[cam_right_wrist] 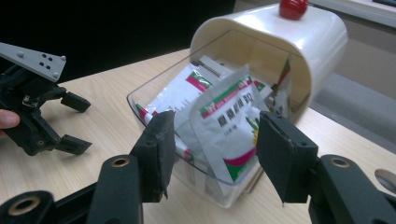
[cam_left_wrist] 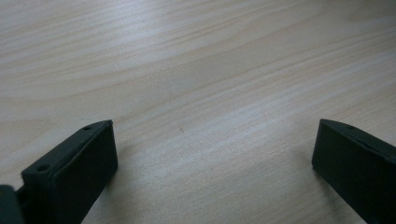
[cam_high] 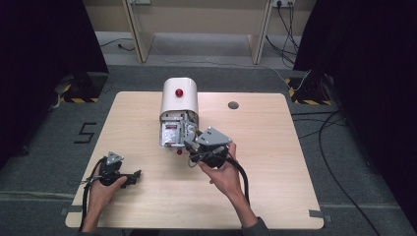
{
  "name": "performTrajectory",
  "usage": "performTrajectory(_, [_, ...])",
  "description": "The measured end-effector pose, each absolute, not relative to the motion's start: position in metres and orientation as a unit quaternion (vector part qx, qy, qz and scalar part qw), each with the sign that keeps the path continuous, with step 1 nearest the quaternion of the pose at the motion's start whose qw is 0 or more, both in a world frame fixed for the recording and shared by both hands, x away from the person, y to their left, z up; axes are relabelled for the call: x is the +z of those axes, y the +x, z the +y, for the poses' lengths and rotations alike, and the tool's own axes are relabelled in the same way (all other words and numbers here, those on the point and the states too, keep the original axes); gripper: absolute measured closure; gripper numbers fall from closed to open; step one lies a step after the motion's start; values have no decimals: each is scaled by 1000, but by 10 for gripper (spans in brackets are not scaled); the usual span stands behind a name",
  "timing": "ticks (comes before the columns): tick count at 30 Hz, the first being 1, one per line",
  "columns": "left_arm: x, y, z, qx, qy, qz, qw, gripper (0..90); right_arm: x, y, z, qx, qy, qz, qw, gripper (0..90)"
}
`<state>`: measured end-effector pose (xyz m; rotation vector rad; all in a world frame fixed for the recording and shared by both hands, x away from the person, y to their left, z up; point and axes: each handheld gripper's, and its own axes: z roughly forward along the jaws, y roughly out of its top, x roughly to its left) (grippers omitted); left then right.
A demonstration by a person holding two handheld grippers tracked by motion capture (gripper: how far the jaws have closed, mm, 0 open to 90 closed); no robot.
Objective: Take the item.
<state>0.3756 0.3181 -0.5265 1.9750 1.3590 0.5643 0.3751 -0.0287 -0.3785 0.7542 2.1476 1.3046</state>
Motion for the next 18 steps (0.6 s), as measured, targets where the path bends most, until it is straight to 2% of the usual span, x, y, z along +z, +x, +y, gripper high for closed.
performTrajectory(9, [-527,376,318,216,755,521,334,0,-383,386,-7,462,268,802,269,542])
performTrajectory(18, [-527,376,318,216,756,520,333,0,-386,396,-9,453,281,800,275,574])
